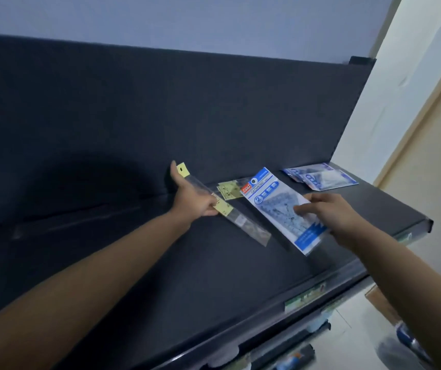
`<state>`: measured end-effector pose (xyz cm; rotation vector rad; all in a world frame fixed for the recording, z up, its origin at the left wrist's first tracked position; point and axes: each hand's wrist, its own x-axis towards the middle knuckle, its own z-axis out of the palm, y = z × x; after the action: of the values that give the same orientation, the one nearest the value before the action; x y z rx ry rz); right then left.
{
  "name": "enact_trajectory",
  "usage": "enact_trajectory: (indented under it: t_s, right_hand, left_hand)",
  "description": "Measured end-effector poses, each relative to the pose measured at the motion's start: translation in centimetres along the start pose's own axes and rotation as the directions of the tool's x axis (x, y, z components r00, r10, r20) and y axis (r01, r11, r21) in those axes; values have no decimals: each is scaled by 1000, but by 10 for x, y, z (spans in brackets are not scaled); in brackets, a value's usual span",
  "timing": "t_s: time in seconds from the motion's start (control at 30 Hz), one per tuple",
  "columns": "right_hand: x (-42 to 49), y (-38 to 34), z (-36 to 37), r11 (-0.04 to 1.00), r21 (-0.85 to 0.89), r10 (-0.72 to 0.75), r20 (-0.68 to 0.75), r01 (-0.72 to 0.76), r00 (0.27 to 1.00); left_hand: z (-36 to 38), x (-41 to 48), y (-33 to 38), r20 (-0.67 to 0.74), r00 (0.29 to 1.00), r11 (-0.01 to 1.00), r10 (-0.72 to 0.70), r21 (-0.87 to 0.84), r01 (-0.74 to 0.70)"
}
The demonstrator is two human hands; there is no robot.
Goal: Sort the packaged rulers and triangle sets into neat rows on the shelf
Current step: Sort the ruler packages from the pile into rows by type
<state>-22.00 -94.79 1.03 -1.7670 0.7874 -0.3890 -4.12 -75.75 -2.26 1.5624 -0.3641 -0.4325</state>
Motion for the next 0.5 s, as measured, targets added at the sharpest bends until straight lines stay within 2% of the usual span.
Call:
enact_trajectory:
  t_s: [0.13, 0.23, 0.33, 0.4, 0.5]
  right_hand:
    - [42, 4, -12, 1000, -8, 23, 84, -23, 996]
    - [66, 8, -16, 998, -65, 33, 189, -21, 981]
    - [90, 11, -22, 997, -71, 23, 249, -6, 968]
    - [104, 10, -27, 999, -51, 5, 272, 9, 962]
    - [122, 8, -39, 999, -25, -19, 318, 29, 948]
  left_hand:
    - [4, 11, -5, -4, 1000, 984, 17, 180, -16]
    - [10, 11, -9, 21, 1000, 903, -6, 430, -4]
    - [18, 4, -13, 8, 999, 699, 48, 714, -39]
    - [26, -8, -11, -2, 996, 546, 84, 837, -44]
    - [40, -23, -9, 0, 994, 197, 114, 980, -22]
